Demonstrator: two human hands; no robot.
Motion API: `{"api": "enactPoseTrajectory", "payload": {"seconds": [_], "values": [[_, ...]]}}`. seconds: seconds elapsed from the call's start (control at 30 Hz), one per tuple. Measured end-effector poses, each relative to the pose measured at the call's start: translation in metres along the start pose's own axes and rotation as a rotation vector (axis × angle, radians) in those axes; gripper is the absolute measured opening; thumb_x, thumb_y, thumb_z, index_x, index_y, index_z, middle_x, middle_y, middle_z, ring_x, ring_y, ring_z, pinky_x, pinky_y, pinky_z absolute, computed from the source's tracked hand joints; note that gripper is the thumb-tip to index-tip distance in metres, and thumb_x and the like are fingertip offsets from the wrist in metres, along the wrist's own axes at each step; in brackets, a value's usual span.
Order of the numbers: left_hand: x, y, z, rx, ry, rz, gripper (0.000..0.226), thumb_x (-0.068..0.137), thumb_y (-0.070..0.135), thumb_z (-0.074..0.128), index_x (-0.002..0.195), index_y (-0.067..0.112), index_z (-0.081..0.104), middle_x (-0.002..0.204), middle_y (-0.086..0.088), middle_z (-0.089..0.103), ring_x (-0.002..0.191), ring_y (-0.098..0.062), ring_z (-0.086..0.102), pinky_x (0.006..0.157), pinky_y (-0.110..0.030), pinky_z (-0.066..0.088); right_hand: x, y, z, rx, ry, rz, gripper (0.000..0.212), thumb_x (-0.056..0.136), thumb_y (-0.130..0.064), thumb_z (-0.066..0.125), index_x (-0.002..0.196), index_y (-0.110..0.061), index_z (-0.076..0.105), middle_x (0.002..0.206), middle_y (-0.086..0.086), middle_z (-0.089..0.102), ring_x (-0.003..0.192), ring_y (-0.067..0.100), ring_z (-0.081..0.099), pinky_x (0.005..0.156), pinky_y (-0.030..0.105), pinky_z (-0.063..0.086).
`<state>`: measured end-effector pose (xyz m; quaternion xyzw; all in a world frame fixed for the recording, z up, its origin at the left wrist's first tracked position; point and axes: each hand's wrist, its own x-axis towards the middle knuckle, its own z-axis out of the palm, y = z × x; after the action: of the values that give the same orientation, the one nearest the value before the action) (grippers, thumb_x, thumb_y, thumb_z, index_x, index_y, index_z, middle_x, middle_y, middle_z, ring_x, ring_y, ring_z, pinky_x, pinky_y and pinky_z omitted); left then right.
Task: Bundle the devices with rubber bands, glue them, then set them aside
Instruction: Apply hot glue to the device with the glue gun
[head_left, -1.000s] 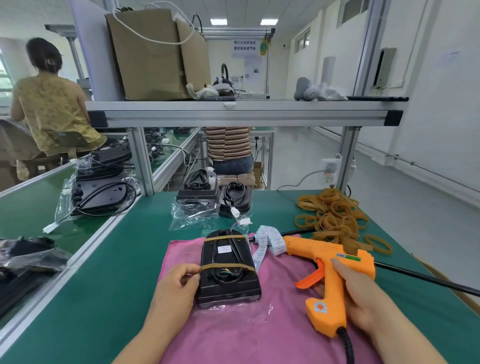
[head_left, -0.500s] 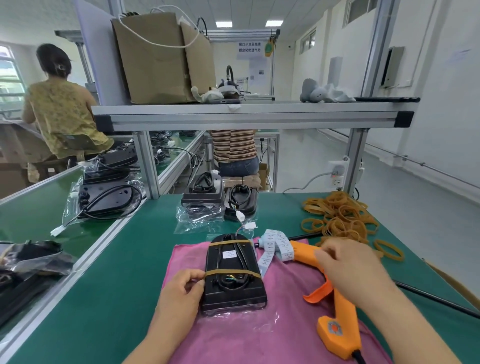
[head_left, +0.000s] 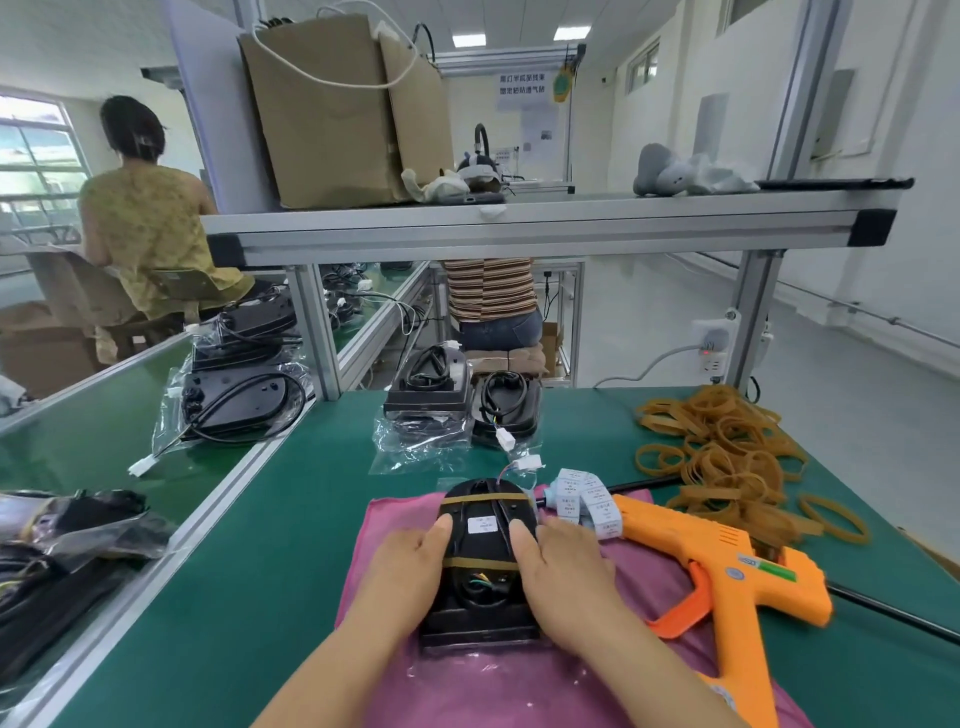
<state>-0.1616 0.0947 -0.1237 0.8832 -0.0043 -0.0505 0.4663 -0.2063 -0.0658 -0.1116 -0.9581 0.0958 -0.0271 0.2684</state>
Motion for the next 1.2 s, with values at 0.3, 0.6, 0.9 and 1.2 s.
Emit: {"api": "enactPoseTrajectory", "payload": {"seconds": [0.3, 0.6, 0.9, 1.2], "values": [[-0.015, 0.011, -0.012, -0.794, 0.171, -0.122, 0.010, 0.095, 0.029, 0.064, 0.102, 0.024, 0.069, 0.097, -0.004, 0.074, 0.081, -0.023, 0.071, 0.073, -0.047, 0.061, -0.015, -0.014, -0.033, 1.159, -0.042, 0.005, 0.046, 0.107, -0.035, 0.029, 0.109, -0.024, 0.073, 0.117, -0.018, 0.069, 0.109, -0.002, 0.062, 0.093, 0.025, 0.051], [-0.003, 0.036, -0.048, -1.207, -0.126, -0.142, 0.066, 0.082, 0.040, 0.062, 0.132, -0.004, 0.055, 0.120, -0.031, 0.064, 0.093, -0.039, 0.070, 0.073, -0.049, 0.060, 0.002, -0.048, -0.058, 1.529, -0.113, -0.102, 0.035, 0.105, -0.017, 0.036, 0.108, -0.007, 0.069, 0.108, 0.004, 0.075, 0.103, 0.011, 0.070, 0.081, 0.036, 0.060], [0.003, 0.033, -0.068, -1.295, -0.130, -0.098, 0.071, 0.076, 0.039, 0.066, 0.132, -0.004, 0.055, 0.109, -0.026, 0.069, 0.082, -0.034, 0.073, 0.065, -0.045, 0.060, 0.013, -0.072, -0.058, 1.348, -0.141, -0.249, 0.043, 0.104, -0.011, 0.040, 0.091, -0.024, 0.078, 0.100, -0.004, 0.076, 0.094, 0.007, 0.071, 0.071, 0.025, 0.057], [-0.007, 0.015, -0.116, -1.236, 0.037, -0.025, 0.055, 0.089, 0.032, 0.057, 0.132, -0.002, 0.057, 0.128, -0.030, 0.061, 0.117, -0.044, 0.060, 0.097, -0.057, 0.051, 0.011, -0.115, -0.041, 1.195, -0.258, -0.344, 0.017, 0.096, -0.019, 0.061, 0.106, -0.027, 0.072, 0.104, -0.010, 0.075, 0.097, 0.007, 0.071, 0.088, 0.031, 0.056]]}}
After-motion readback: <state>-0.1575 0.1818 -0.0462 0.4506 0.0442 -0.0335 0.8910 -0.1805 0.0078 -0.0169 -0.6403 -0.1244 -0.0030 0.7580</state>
